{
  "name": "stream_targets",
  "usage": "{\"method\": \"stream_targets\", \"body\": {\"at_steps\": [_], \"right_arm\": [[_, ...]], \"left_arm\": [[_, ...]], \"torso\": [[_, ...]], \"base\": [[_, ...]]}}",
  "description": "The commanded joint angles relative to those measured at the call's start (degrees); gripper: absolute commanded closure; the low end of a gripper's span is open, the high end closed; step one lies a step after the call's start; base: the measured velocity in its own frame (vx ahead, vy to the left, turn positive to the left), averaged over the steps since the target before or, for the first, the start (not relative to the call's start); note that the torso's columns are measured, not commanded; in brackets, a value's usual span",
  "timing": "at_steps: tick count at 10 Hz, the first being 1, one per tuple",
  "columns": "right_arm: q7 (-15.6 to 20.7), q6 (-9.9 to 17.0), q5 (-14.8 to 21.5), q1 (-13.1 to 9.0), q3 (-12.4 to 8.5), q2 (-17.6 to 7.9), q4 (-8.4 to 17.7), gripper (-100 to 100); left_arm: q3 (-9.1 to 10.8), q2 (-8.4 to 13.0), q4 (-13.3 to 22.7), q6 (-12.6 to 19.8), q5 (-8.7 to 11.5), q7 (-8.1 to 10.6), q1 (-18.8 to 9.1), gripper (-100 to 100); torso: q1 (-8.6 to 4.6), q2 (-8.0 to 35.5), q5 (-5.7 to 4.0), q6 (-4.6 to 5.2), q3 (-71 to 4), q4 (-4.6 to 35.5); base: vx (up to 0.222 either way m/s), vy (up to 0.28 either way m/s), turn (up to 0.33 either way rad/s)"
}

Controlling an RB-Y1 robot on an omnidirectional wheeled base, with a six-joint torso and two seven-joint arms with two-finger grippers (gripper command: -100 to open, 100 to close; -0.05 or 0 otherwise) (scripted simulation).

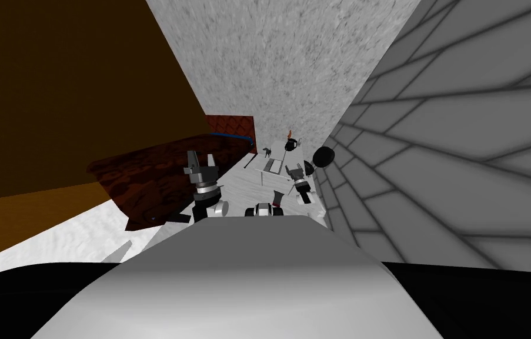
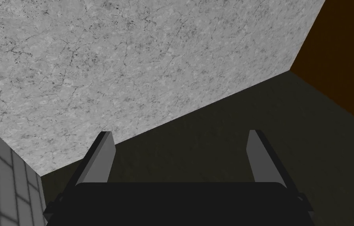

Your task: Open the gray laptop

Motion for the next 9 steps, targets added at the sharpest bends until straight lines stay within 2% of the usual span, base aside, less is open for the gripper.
{"method": "stream_targets", "body": {"at_steps": [1,3,4,9], "right_arm": [[3.2,1.4,2.8,-1.7,-0.3,-0.5,2.6,-100],[6.9,3.2,6.5,-3.9,-0.7,-1.3,6.0,-100],[7.1,3.2,6.5,-3.9,-0.7,-1.3,6.0,-100],[15.9,7.2,14.9,-8.8,-1.6,-3.5,13.8,-100]], "left_arm": [[0.0,0.0,0.0,0.0,0.0,0.0,0.0,0],[0.0,0.0,0.0,0.0,0.0,0.0,0.0,0],[0.0,0.0,0.0,0.0,0.0,0.0,0.0,0],[0.0,0.0,0.0,0.0,0.0,0.0,0.0,0]], "torso": [[0.1,-0.1,0.03,0.0,-0.1,0.0],[-0.02,0.0,0.0,0.0,0.0,0.0],[0.06,0.0,0.02,0.0,0.0,0.0],[0.05,-0.1,0.02,-0.01,-0.1,0.0]], "base": [[0.062,0.069,-0.007],[0.057,0.061,-0.013],[0.04,0.062,-0.006],[0.07,0.088,-0.013]]}}
